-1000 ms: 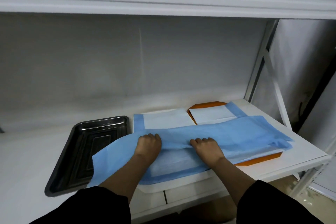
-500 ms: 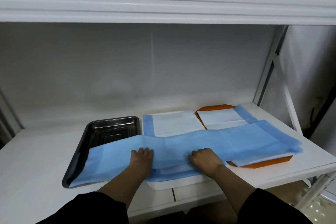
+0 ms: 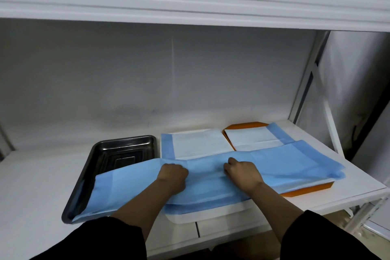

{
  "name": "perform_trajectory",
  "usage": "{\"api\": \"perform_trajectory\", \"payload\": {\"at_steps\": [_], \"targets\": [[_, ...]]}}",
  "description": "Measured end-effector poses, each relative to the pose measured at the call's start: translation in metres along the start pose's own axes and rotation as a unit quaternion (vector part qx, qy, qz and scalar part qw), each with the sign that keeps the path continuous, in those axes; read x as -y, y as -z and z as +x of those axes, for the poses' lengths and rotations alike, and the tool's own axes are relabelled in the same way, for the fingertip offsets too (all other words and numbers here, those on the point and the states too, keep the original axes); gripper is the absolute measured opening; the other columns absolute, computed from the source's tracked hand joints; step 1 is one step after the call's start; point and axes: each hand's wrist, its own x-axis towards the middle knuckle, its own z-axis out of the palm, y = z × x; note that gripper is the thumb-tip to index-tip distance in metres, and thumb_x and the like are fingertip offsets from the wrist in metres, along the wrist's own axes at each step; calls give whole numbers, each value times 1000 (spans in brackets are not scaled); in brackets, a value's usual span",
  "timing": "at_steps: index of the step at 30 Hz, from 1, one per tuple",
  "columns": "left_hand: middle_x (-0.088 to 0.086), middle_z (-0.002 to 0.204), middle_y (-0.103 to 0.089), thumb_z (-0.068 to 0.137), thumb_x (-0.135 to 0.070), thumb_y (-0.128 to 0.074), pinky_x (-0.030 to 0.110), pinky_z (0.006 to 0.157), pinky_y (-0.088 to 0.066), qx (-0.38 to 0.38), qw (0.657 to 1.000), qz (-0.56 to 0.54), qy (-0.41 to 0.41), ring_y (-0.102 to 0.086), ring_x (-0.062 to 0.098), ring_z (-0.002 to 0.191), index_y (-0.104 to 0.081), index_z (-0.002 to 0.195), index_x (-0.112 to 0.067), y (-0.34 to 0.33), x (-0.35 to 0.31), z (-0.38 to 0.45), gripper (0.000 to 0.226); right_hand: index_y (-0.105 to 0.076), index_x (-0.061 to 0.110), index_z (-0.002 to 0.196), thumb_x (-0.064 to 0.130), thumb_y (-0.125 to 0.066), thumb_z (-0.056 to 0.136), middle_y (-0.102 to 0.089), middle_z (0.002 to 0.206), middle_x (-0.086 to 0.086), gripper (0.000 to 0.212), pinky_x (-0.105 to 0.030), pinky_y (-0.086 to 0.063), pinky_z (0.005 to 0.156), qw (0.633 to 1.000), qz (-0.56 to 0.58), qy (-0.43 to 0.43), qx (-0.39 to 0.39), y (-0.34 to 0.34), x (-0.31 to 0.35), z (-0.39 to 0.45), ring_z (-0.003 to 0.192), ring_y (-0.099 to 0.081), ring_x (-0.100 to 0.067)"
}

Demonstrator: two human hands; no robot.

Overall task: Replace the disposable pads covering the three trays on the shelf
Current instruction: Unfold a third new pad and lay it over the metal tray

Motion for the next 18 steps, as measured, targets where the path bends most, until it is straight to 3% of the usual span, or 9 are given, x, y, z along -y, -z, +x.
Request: {"api": "perform_trajectory", "payload": {"at_steps": [1,3,5,6,9,13,18], "targets": [[8,117,-62,92,-15,-46,31,80,-44,5,1000,-8,14,-61,26,106,-60,114,-10,8,2,4,27,-54,18,49,12,-91,35,-39,48,2,40,-19,7,43,999,16,-35,-26,7,0,3,25,-22,-21],[8,123,-59,91,-15,-49,31,83,-46,20,998,-27,53,-59,26,111,-56,121,-9,25,9,11,31,-61,15,66,10,-84,59,-55,56,-1,24,-21,-5,37,996,18,-73,-44,20,2,5,33,-46,-24],[7,128,-56,89,-11,-53,32,89,-46,36,993,-48,101,-56,25,117,-53,125,-9,41,17,17,36,-60,14,94,15,-55,92,-65,82,-5,5,-27,-29,47,986,79,-117,-84,24,0,14,64,-64,-30],[7,129,-56,88,-9,-57,33,91,-46,43,990,-56,121,-56,25,118,-53,126,-9,49,21,20,38,-57,14,104,18,-43,99,-66,91,-6,15,-29,-33,55,977,124,-148,-89,28,-1,20,75,-64,-32],[7,130,-57,85,-9,-65,31,92,-46,56,983,-75,158,-55,24,119,-54,125,-9,68,32,27,42,-53,13,114,22,-35,102,-67,97,-9,24,-29,-34,61,946,216,-208,-125,34,-1,37,83,-62,-33],[6,123,-62,85,-3,-66,29,86,-47,11,977,-85,193,-59,22,115,-56,122,-6,94,45,37,39,-56,10,101,19,-39,100,-65,92,-9,19,-30,-38,60,914,294,-237,-148,43,-3,61,78,-58,-30],[8,124,-59,87,2,-59,27,88,-47,-34,978,-67,194,-58,23,115,-57,122,-3,112,55,48,36,-56,9,98,15,-42,98,-63,90,-11,15,-29,-36,58,911,303,-227,-163,48,-11,91,74,-56,-28]]}}
